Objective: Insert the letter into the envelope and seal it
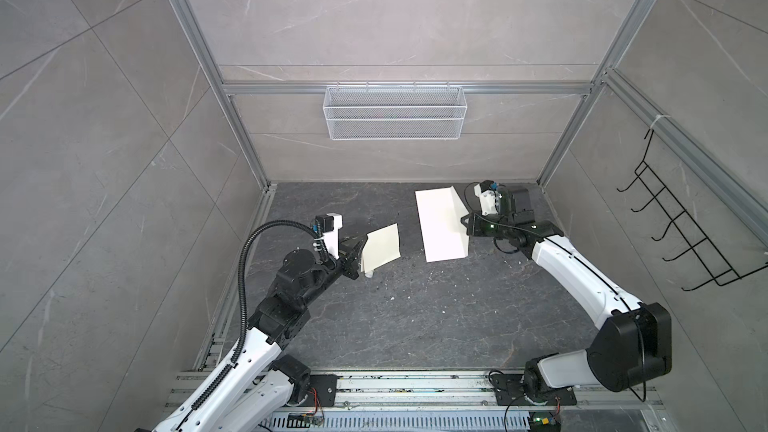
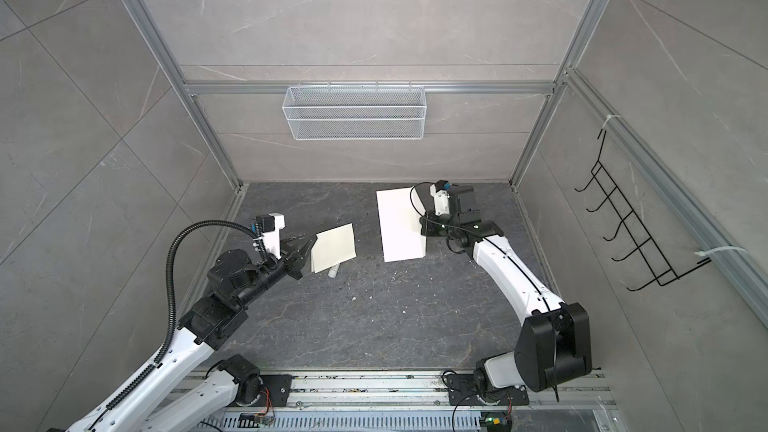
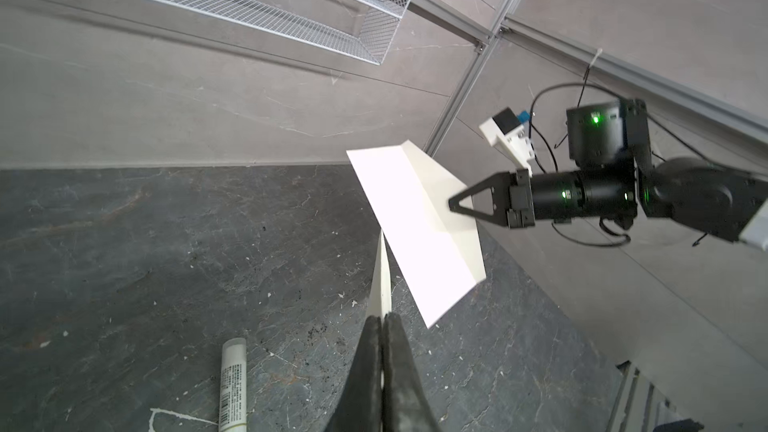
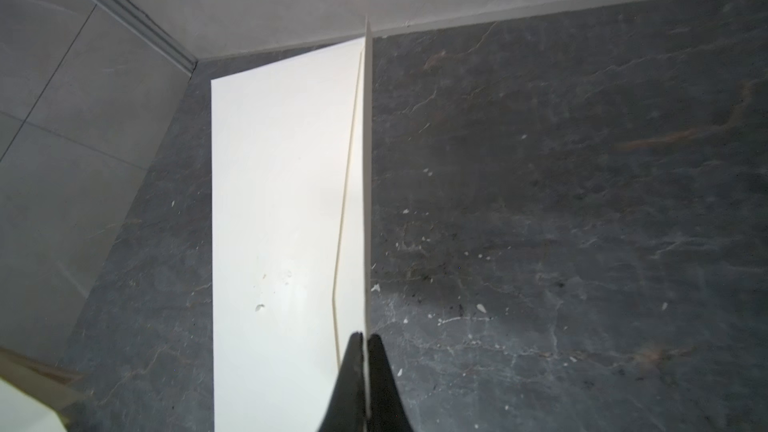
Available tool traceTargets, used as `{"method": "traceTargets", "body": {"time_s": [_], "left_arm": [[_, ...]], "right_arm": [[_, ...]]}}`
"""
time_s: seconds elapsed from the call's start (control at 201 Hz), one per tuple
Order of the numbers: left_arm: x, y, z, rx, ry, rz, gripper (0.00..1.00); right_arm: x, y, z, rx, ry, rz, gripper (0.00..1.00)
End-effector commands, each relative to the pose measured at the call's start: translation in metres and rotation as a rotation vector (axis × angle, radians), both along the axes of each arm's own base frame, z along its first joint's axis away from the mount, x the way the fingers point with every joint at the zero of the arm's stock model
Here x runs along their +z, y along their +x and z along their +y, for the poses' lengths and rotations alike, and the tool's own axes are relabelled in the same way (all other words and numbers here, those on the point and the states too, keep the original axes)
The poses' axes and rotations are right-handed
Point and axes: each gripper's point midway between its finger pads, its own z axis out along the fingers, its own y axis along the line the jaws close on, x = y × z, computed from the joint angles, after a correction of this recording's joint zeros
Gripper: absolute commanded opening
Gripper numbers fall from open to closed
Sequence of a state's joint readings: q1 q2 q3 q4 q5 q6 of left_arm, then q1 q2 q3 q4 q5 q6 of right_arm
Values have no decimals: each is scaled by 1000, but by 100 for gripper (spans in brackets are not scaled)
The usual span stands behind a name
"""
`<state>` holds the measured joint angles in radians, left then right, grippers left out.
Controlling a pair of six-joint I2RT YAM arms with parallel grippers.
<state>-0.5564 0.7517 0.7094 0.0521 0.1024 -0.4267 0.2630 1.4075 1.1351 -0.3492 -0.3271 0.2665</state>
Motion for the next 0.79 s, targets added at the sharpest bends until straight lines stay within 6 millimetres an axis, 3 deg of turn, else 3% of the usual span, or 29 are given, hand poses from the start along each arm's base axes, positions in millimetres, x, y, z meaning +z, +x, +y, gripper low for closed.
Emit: {"method": "traceTargets", "body": {"time_s": [0.0, 0.115, 0.334, 0.508, 0.787], "left_arm": [[21, 4, 9, 64, -165, 68, 0], [22, 6, 9, 73, -245, 100, 0], [19, 12, 10, 101, -315, 165, 0], [13, 17, 8, 112, -331, 193, 0], [5, 22, 5, 117, -333, 217, 0]], "right_arm": [[-3, -22, 20, 52, 62, 13, 0], [-29, -34, 24, 29, 54, 42, 0], [-76, -36, 33, -6, 34, 110, 0], [-105, -30, 39, -36, 23, 159, 0], [-137, -24, 32, -113, -13, 219, 0]]}}
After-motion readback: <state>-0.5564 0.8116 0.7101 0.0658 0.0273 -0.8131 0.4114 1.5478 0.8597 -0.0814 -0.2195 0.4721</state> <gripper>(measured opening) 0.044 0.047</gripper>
